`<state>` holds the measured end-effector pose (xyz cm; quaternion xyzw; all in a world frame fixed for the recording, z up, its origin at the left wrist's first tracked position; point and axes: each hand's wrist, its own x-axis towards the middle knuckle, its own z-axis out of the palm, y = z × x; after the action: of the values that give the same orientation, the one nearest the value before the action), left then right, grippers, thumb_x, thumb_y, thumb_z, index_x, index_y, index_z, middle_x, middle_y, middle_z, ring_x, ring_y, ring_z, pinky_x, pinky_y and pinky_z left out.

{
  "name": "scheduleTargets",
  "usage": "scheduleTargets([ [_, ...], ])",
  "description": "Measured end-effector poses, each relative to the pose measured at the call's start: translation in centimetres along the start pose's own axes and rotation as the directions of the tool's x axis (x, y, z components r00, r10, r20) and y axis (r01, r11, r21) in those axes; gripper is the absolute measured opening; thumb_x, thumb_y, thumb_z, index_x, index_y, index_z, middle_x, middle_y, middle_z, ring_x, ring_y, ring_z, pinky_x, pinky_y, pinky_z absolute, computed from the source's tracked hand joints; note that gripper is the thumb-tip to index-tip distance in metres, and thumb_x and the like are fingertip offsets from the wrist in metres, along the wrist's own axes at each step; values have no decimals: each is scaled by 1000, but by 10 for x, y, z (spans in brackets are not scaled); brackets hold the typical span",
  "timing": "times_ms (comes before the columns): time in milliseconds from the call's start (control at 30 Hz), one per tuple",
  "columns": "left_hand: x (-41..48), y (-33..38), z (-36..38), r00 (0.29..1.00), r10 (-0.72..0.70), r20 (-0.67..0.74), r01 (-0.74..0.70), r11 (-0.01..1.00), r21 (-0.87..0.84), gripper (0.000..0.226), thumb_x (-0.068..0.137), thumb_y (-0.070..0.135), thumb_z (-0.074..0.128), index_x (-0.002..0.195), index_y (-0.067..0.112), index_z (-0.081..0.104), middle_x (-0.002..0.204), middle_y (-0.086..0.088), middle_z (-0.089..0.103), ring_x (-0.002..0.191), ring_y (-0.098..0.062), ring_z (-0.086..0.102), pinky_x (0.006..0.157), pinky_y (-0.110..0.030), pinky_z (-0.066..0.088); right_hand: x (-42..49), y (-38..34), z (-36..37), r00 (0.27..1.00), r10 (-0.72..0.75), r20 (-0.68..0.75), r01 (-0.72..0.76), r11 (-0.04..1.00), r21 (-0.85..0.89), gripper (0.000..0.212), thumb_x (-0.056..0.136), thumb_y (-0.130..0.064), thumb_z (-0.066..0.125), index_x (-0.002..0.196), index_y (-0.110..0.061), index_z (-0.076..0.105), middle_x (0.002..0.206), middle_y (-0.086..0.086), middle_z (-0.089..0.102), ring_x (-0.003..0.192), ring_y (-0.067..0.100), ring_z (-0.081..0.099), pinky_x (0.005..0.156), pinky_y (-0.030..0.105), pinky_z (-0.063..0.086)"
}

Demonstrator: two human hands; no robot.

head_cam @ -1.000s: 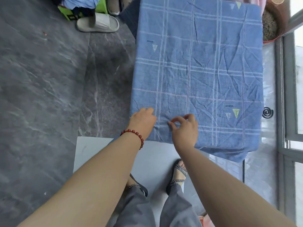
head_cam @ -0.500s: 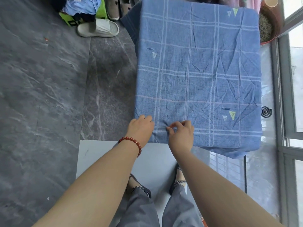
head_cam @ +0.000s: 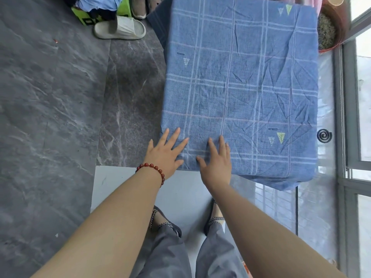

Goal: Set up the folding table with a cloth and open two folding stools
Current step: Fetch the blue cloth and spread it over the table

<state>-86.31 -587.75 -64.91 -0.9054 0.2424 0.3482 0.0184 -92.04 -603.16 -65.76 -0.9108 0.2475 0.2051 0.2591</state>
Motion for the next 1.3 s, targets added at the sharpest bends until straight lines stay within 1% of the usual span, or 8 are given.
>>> scheduleTargets([
  [133,-2,8,-20,999,-41,35,44,995,-84,61,98,49,28,147,41,-7,157,6,-17,146,-23,-7,115,-57,6,-3,-1,-13,1000,-10,10,9,995,96,63,93,-33,56,148,-28,26,160,-6,3,147,19,4,116,35,17],
  [300,-15,28,-44,991,-126,-37,105,931,-351,61,97,49,32,147,43,-4,159,6,-3,146,-24,5,114,-55,17,-7,-15,-56,999,-43,-17,45,975,216,63,93,-34,56,148,-31,25,159,-10,5,146,13,12,108,34,31],
  [433,-28,51,-82,973,-187,-134,56,760,-647,63,95,47,41,148,41,8,159,3,5,145,-22,11,116,-43,21,-13,-35,-98,992,-107,-66,124,921,370,63,91,-29,61,146,-22,31,157,-3,17,143,12,20,107,19,21],
  [533,-44,69,-128,933,-274,-234,-16,617,-787,60,96,34,48,148,35,19,158,-1,12,144,-15,15,113,-29,18,-23,-51,-132,986,-125,-111,164,857,489,60,88,-27,64,140,-16,38,148,1,30,134,18,36,111,40,34],
  [700,-88,95,-200,892,-308,-332,-113,559,-822,57,95,30,53,146,25,29,153,0,26,141,-10,22,109,-18,17,-54,-71,-209,973,-112,-203,216,758,616,51,85,-25,69,129,-15,47,125,-4,42,107,8,48,93,33,49],
  [900,-155,132,-275,872,-242,-425,-238,550,-800,58,91,34,57,144,32,31,148,11,31,133,-1,27,108,-23,25,-95,-74,-306,947,-115,-299,306,599,740,36,84,-16,69,117,-18,54,118,-7,50,108,11,54,80,16,49],
  [1067,-189,164,-337,830,-258,-494,-336,476,-813,55,90,38,57,140,36,36,144,17,35,124,0,36,90,-16,32,-129,-75,-382,918,-134,-372,386,516,765,32,85,-16,68,115,-18,54,121,-2,56,109,9,56,68,1,42],
  [1300,-225,210,-391,765,-224,-604,-465,457,-758,48,89,39,58,134,34,43,132,20,46,118,2,45,89,-19,34,-166,-79,-450,886,-171,-430,460,425,780,33,85,-22,68,116,-18,58,120,-7,59,108,4,59,68,2,44],
])
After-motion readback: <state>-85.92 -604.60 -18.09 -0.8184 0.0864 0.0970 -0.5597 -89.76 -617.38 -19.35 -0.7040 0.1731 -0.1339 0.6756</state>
